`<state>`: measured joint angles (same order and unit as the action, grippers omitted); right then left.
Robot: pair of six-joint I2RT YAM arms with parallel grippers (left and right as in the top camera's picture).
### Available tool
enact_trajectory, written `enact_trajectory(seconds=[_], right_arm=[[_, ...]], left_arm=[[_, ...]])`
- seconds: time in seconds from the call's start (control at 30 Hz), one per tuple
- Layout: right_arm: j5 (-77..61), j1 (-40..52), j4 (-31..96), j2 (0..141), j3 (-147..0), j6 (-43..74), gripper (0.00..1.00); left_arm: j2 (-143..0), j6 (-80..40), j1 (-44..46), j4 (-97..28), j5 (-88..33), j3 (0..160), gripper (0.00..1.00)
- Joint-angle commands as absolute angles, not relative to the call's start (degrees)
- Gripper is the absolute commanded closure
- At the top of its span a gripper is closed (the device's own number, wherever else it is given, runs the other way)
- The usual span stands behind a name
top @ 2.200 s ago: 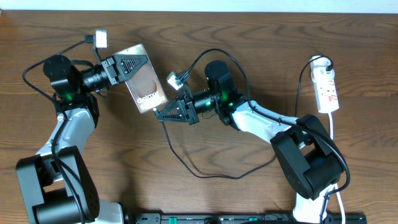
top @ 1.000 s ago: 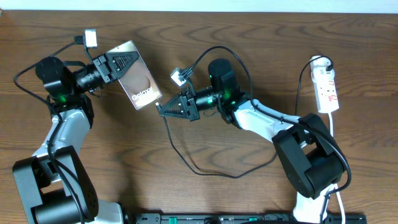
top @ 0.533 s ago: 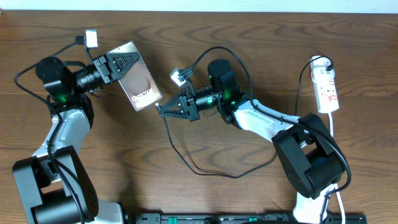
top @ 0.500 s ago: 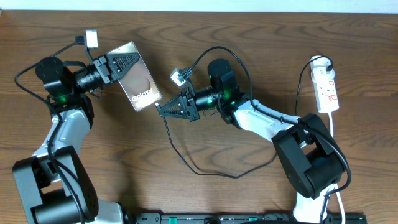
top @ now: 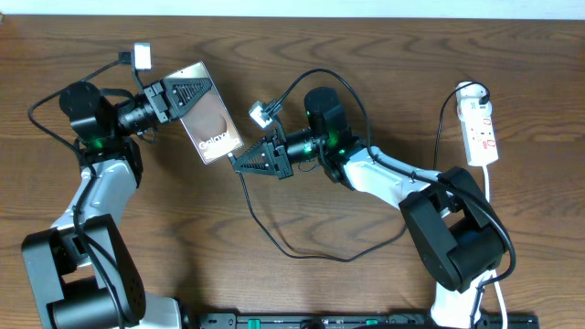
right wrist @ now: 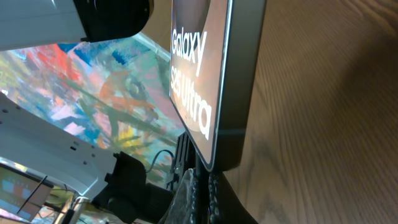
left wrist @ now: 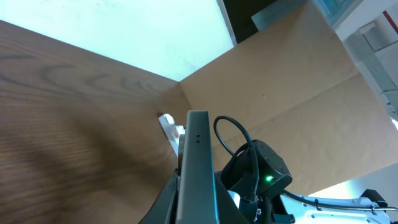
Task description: Plug charger to phone and switch on socket
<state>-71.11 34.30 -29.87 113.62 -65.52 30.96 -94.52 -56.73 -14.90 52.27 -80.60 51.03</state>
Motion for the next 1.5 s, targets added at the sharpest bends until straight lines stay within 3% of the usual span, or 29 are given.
enact_trajectory(seconds=[0.0,1.47], right_arm=[[-70.8,34.6,-30.5,113.2,-66.3,31.3,0.99],[-70.8,34.6,-30.7,113.2,-66.3,31.3,0.99]], left_arm=[[-94.3,-55.8,-14.6,52.6,-81.4,50.7,0.93],[-94.3,-54.2,-12.1,50.2,-81.4,50.7,0.93]])
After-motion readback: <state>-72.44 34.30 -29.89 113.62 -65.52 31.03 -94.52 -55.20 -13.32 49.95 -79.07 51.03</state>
